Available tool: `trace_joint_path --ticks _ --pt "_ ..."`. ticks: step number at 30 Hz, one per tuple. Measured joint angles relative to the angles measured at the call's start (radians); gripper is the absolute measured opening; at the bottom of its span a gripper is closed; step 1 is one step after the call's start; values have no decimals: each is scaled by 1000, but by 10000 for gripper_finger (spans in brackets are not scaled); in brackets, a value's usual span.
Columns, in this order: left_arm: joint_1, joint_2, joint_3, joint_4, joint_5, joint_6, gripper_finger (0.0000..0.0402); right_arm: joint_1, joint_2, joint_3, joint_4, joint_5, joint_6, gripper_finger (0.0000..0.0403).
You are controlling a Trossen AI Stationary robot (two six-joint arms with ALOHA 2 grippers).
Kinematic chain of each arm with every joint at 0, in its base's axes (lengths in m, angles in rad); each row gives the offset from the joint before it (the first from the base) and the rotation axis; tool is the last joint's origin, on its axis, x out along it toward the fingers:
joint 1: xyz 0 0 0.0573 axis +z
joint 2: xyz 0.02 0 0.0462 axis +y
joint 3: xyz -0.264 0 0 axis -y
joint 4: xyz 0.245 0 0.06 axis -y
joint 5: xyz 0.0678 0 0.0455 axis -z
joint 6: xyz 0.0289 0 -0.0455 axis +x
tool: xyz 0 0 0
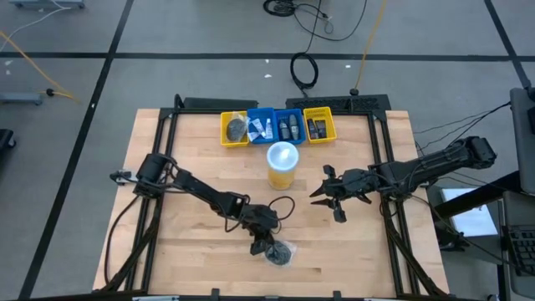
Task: Pick & Place Travel size toiletries
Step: Put the hairbrush into the left yellow basket
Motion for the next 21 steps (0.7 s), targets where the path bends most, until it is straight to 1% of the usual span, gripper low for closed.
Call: trace_joint_path --ticks 5,10,18,21 --pt "0 -69 -1 -13 -59 45 0 0 0 0 0 -4 0 100" --pt "-5 -159 0 -85 -162 87 0 0 0 0 0 -8 0 100" --pt "-36 -310 0 -186 -348 174 0 0 0 0 6 -11 8 100" --pt "-49 -356 1 -201 -439 202 0 0 0 0 12 -11 8 100"
